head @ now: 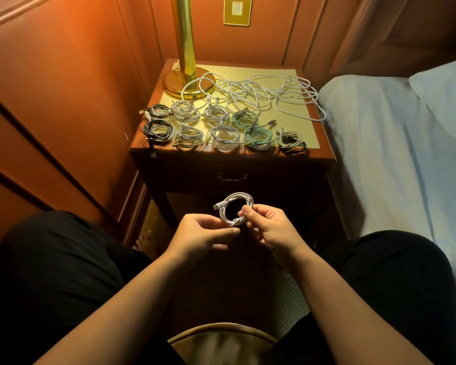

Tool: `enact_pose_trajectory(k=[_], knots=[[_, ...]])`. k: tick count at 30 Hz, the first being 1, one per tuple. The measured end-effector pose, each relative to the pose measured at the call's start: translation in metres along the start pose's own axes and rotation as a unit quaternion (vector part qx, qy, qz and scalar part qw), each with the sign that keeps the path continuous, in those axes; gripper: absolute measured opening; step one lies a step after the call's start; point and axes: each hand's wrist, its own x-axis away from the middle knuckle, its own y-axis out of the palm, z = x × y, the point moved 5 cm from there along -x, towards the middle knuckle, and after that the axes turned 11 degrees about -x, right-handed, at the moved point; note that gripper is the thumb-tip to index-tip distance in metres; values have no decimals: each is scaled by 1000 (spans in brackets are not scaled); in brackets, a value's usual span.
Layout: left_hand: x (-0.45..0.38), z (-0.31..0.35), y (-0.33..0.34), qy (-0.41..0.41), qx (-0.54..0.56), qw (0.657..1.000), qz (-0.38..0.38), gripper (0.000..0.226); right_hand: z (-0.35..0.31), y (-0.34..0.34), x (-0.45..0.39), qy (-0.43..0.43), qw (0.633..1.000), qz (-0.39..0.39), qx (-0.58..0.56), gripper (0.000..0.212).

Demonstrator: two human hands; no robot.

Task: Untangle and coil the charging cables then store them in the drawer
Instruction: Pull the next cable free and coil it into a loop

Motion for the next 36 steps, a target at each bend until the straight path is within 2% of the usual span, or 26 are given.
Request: enact_pose_trajectory(k=[2,4,7,13,18,23,25,30,32,34,36], knots=[[1,-1,3,-39,68,997,-18,32,-1,-2,0,11,1000,-1,-13,22],[1,-3,5,-59,123,991,-4,36,-2,-3,1,26,999,-4,-30,22],[1,-5,7,-64,151,986,9,28,-3,-2,2,41,998,-6,-38,22],[1,0,8,-56,184,981,-17,20,4,2,5,78,996,-9,-47,24],[2,10,7,-43,150,980,-123,11,9,4,6,120,986,-19,-117,26],[3,15,9,-4,152,972,-179,21,13,11,10,149,974,-51,-165,34],[2,17,8,3,136,979,-153,18,11,12,11,137,979,-44,-145,28],[-1,20,-3,-6,78,997,26,15,-7,9,11,55,995,8,-81,27],[-1,27,-9,31,52,994,91,11,-15,9,10,26,997,13,-65,26],[-2,39,-16,92,24,984,149,17,-24,10,8,1,999,10,-49,26],[-4,60,-21,156,-25,972,176,14,-38,9,4,-25,999,10,-33,26]])
